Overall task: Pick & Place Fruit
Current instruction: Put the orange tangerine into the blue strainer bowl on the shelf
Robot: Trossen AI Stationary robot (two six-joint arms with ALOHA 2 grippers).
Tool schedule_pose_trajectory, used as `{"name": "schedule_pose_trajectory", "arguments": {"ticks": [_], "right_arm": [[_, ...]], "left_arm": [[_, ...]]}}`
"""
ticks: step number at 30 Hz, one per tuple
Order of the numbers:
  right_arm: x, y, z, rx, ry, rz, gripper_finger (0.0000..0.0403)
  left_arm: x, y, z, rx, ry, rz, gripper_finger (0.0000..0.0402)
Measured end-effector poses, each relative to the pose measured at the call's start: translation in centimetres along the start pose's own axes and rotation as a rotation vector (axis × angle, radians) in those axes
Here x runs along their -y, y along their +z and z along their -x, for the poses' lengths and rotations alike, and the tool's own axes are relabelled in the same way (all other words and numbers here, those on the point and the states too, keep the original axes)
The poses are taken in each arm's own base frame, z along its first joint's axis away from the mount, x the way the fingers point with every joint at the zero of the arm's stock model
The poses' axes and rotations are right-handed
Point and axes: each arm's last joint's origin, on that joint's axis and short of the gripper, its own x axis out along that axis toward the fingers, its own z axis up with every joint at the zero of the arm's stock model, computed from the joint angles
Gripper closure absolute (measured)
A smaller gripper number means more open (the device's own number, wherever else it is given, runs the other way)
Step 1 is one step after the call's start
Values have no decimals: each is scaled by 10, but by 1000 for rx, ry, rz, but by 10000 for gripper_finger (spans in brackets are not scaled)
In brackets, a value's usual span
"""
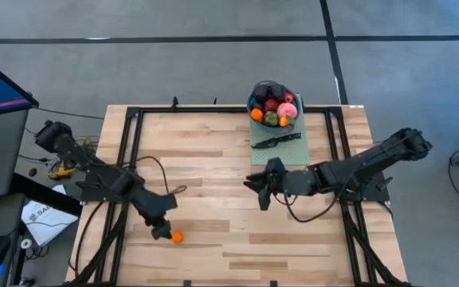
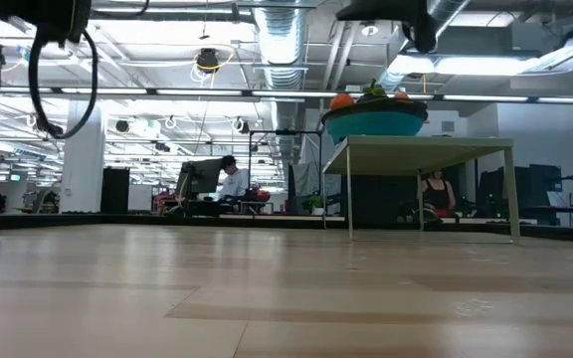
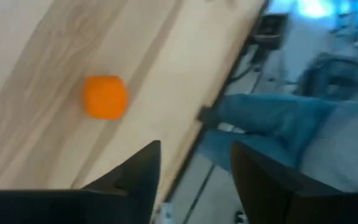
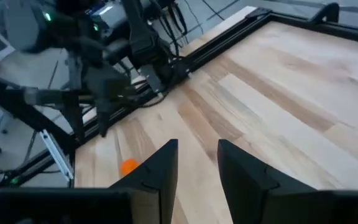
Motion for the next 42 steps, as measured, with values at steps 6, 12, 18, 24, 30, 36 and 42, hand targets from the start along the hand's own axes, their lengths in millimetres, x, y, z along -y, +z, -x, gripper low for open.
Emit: {"name": "schedule_pose_trajectory", "arguments": {"ticks": [6,12,18,24,30,36,42], "right_arm": [[4,4,-3,-62,69,60,295],[3,3,-3,-117,138,69,295],[3,3,-3,-123,145,68,295],[2,2,-3,-139,161,39,294],[2,2,-2,-140,160,14,294],[1,8,6,-139,200,-17,294],[3,20,23,-126,230,-36,294]], "left_arm": [[-4,-8,-32,-82,96,-330,138],[-11,-13,-54,-29,244,-590,86],[-18,-16,-76,34,363,-692,80],[-24,-21,-91,-11,411,-723,98],[-24,-22,-97,73,439,-702,119],[-24,-23,-97,114,466,-715,146],[-35,-26,-98,64,475,-708,194]]}}
